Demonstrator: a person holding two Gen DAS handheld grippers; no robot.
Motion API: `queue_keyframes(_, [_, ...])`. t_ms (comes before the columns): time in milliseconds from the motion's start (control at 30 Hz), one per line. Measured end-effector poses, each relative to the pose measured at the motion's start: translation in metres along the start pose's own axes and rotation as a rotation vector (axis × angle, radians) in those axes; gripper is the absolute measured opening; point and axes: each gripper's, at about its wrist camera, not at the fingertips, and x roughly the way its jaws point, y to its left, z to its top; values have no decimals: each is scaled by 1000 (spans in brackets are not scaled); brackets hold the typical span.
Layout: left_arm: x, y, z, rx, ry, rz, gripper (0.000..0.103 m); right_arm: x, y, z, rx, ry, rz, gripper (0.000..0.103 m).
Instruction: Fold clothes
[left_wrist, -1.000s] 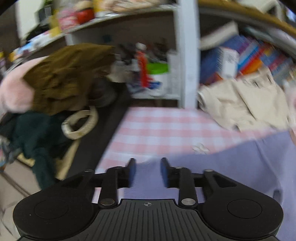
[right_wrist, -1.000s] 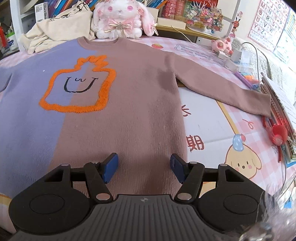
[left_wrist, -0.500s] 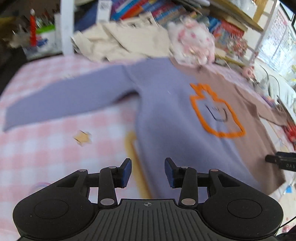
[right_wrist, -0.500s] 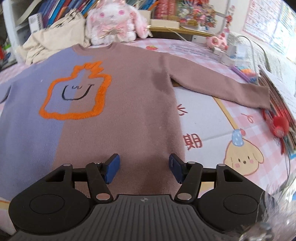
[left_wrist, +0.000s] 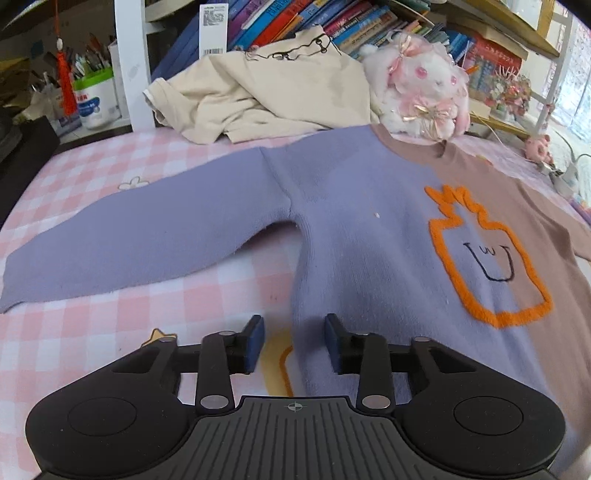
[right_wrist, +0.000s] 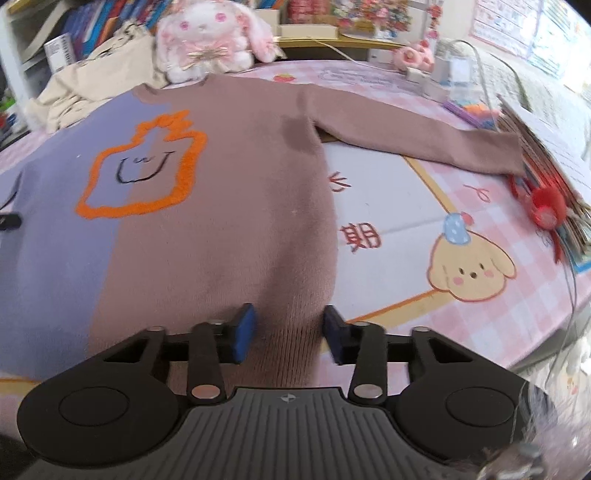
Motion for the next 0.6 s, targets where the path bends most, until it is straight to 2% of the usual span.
queue_keyframes(33, [0,-1,-1,-7,-6,-4,8,0,1,0,-5,-1,14,15])
queue_keyframes(100, [-2,-2,-3,-24,-16,-1,4,1,4,0,-23,-3,23,12])
queue_keyframes(300, [-28,18,-20,-133,-37,15,4,7,12,9,-96,-8,33,12])
queue_keyframes(433, [-47,29,-39,-122,-40,76,4,14,26,17,-150,-20,66,12])
queue_keyframes(600, [-36,39,-36,-109,0,64,5,18,40,22,-202,-18,68,11])
